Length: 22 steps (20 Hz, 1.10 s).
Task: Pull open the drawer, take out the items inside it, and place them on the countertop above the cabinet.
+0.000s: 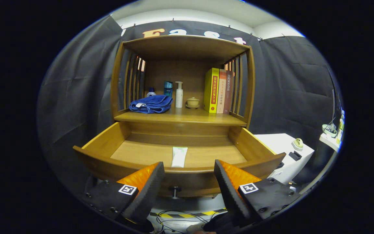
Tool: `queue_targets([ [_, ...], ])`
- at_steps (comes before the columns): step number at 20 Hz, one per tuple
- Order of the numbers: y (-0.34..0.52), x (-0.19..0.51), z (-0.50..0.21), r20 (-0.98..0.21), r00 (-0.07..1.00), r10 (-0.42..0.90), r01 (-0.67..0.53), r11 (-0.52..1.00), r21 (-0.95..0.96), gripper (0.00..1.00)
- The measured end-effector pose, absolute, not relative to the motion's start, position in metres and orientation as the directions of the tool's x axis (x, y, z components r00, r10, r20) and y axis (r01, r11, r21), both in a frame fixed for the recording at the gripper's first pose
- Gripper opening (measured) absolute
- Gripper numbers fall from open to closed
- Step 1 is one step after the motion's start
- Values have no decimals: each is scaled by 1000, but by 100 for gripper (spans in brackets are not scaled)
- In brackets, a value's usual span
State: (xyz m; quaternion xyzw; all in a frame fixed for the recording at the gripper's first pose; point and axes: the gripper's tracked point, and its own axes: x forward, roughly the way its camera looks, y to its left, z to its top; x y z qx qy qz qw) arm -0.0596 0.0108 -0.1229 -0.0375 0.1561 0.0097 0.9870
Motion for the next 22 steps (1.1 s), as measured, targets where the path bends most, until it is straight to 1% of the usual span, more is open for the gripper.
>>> queue_targets([
  [3,10,-30,-109,-349,937,10,-39,996,-76,99],
  [7,19,13,-96,-400,915,50,-117,982,-145,99],
  [10,26,43,-104,-479,876,61,-158,974,-164,99],
  [13,34,77,-112,-551,832,62,-160,978,-133,100],
  [16,44,100,-133,-637,766,79,-177,980,-91,99],
  [18,52,110,-151,-705,704,93,-182,982,-52,100],
  [22,52,123,-185,-810,581,81,-163,986,-19,100],
])
